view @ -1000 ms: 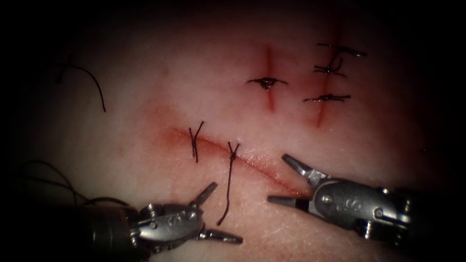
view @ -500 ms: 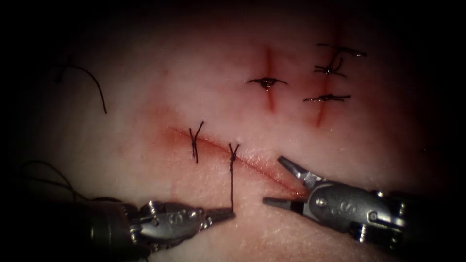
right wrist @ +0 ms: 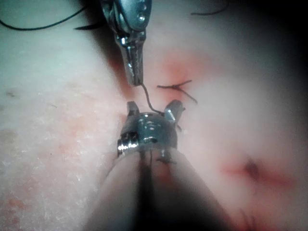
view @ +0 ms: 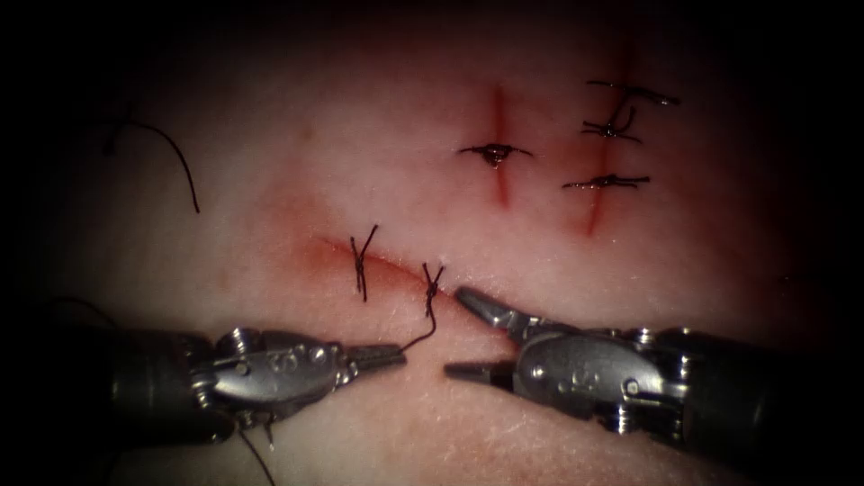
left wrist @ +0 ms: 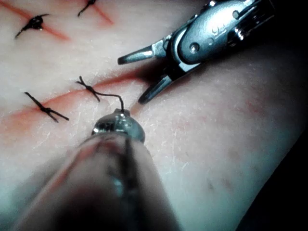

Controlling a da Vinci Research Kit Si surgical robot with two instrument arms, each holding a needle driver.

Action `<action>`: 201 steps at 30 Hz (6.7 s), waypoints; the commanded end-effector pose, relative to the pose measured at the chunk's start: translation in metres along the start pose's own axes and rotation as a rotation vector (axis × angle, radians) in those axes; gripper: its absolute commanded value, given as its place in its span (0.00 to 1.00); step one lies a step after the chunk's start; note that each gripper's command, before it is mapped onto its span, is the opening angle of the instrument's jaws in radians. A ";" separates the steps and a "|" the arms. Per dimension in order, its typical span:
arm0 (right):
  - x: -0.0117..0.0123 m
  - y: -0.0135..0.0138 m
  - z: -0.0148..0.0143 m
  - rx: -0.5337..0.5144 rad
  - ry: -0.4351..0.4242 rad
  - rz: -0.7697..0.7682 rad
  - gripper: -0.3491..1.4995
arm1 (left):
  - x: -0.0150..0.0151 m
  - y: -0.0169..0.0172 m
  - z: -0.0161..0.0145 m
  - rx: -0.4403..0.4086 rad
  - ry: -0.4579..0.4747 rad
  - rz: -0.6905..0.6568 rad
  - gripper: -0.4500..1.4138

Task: Wound Closure
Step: Snip the suture with the right end-effector, then set the cut suture end down with the left end-effector.

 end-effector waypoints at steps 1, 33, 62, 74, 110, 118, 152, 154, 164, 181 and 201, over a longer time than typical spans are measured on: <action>0.0004 -0.0002 0.0020 -0.009 0.019 -0.017 0.94 | -0.0002 0.0003 0.0005 -0.001 -0.002 0.004 0.00; -0.0011 -0.0029 0.0108 -0.053 0.103 -0.117 0.92 | 0.0000 0.0009 -0.0002 0.004 -0.009 0.037 0.00; -0.0024 -0.0011 -0.0046 -0.056 0.162 0.005 0.99 | 0.0039 -0.0083 -0.0058 0.047 0.093 0.169 0.00; -0.0043 -0.0003 -0.0074 -0.110 0.113 0.012 0.99 | 0.0046 -0.0245 0.0037 0.197 -0.071 0.185 0.00; -0.0041 0.0002 -0.0115 -0.066 -0.042 -0.012 0.00 | 0.0007 -0.0330 0.0043 0.287 -0.427 0.354 0.82; -0.0024 0.0028 -0.0132 0.132 0.167 0.136 0.00 | 0.0020 -0.0323 0.0045 0.249 -0.236 0.394 0.85; 0.0014 0.0041 -0.0089 -0.140 -0.056 0.571 0.00 | -0.0033 -0.0226 0.0043 0.240 -0.402 0.969 0.90; 0.0024 0.0060 -0.0063 -0.117 -0.053 0.593 0.00 | -0.0025 -0.0221 0.0035 0.300 -0.342 0.956 0.90; 0.0042 0.0088 0.0028 -0.037 -0.054 0.590 0.00 | 0.0000 -0.0231 0.0007 0.475 -0.149 0.754 0.90; 0.0033 0.0065 0.0008 -0.022 -0.055 0.560 0.00 | -0.0033 -0.0210 0.0004 0.198 0.172 0.214 0.87; 0.0034 0.0047 0.0001 -0.005 -0.066 0.526 0.00 | -0.0154 -0.0245 -0.0057 0.447 -0.174 0.524 0.88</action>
